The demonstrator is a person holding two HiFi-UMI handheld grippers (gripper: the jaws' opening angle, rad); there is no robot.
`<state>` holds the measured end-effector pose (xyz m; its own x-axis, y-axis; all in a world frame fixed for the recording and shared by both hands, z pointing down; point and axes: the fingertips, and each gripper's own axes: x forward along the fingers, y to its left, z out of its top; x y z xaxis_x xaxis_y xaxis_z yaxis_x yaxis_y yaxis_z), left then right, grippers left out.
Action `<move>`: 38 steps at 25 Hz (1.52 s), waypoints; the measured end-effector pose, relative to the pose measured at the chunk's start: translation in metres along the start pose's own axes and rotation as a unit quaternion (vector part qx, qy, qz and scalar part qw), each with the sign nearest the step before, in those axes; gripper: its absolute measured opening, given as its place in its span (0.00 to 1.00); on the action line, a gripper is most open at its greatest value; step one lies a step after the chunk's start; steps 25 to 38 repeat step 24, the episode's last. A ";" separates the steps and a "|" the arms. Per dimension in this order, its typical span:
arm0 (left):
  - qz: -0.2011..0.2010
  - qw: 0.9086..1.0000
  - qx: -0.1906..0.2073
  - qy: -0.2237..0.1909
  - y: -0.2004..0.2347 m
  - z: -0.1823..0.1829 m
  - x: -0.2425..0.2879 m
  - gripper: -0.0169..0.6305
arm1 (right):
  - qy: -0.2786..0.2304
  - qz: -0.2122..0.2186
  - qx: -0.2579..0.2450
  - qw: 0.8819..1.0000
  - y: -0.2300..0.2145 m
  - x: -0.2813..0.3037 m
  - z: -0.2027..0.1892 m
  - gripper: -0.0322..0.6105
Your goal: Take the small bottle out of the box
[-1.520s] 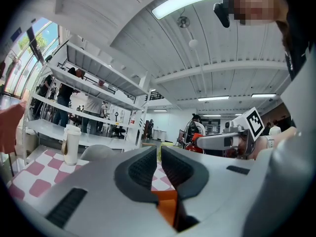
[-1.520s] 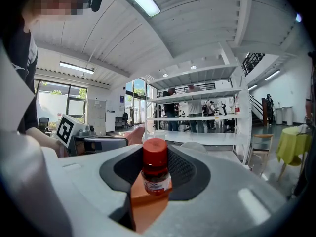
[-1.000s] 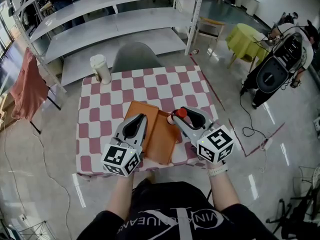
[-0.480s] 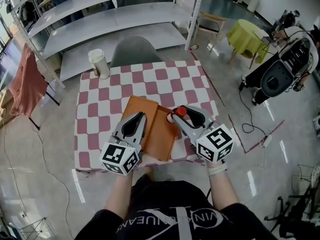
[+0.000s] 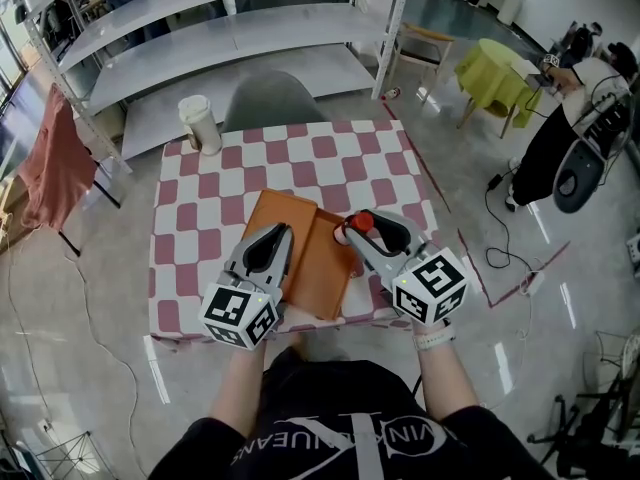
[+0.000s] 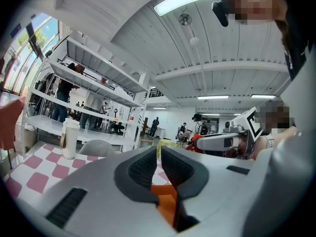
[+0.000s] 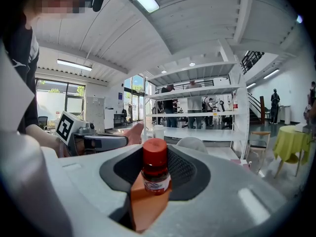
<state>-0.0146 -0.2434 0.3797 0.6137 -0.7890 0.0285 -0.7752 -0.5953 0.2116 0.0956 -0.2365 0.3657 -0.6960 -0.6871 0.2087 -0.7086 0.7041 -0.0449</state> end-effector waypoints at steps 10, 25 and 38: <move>0.008 1.000 0.000 0.006 0.003 -0.004 -0.002 0.08 | 0.001 0.007 0.004 1.000 0.000 0.004 -0.005 0.28; 0.006 1.000 -0.002 0.011 0.004 -0.007 0.006 0.08 | 0.006 0.013 0.007 1.000 -0.005 0.007 -0.008 0.28; 0.006 1.000 -0.002 0.011 0.004 -0.007 0.006 0.08 | 0.006 0.013 0.007 1.000 -0.005 0.007 -0.008 0.28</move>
